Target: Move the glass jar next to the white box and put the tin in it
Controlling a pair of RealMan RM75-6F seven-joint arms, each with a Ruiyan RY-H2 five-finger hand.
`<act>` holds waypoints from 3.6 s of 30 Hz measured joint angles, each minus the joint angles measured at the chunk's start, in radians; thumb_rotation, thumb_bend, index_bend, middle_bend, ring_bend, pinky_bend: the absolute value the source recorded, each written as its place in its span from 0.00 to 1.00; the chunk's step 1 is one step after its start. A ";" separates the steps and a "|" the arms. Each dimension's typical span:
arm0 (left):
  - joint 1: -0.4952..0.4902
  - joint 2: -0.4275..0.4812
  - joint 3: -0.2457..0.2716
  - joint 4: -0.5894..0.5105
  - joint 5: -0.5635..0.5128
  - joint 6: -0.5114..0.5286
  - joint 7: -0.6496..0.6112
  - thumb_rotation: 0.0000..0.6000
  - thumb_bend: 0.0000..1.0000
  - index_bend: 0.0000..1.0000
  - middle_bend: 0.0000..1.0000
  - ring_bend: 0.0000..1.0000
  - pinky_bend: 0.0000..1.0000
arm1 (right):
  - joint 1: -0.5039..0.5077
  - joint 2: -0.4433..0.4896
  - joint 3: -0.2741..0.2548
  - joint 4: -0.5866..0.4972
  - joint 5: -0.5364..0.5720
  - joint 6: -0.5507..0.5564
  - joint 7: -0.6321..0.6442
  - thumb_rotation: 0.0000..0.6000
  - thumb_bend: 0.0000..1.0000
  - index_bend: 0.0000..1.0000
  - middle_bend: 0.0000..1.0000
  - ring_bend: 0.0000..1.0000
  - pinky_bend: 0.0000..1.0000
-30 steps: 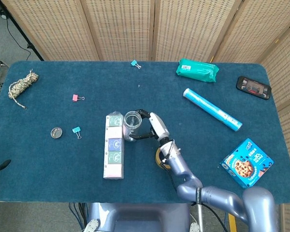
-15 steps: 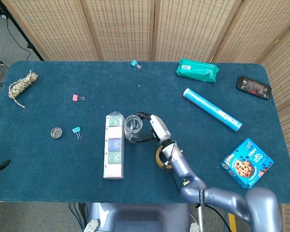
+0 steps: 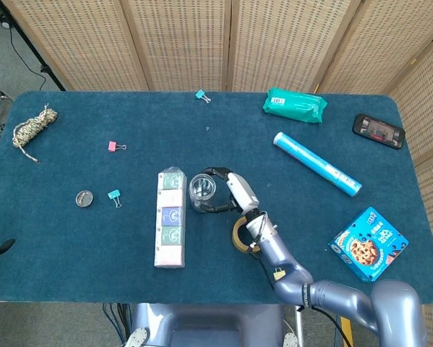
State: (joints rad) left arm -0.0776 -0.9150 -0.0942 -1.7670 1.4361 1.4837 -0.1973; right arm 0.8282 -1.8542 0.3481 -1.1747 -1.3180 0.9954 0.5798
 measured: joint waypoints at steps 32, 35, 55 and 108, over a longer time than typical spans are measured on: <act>0.002 0.001 0.002 0.003 0.002 0.004 -0.008 1.00 0.12 0.17 0.00 0.00 0.00 | -0.117 0.266 -0.071 -0.199 0.011 0.011 -0.148 1.00 0.19 0.01 0.00 0.00 0.00; -0.002 0.000 0.001 0.005 -0.006 -0.007 -0.003 1.00 0.12 0.17 0.00 0.00 0.00 | -0.156 0.336 -0.095 -0.226 -0.003 0.048 -0.213 1.00 0.19 0.00 0.00 0.00 0.00; -0.183 -0.156 -0.009 0.326 -0.023 -0.286 -0.031 1.00 0.12 0.24 0.00 0.00 0.00 | -0.555 0.696 -0.279 -0.348 -0.127 0.492 -0.551 1.00 0.11 0.00 0.00 0.00 0.00; -0.484 -0.684 0.123 1.175 0.158 -0.465 -0.279 1.00 0.39 0.39 0.00 0.00 0.00 | -0.735 0.690 -0.247 -0.391 -0.166 0.593 -0.552 1.00 0.10 0.00 0.00 0.00 0.00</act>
State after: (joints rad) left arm -0.5619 -1.5992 0.0290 -0.5915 1.5940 1.0191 -0.4762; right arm 0.0932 -1.1645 0.1014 -1.5658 -1.4841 1.5884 0.0273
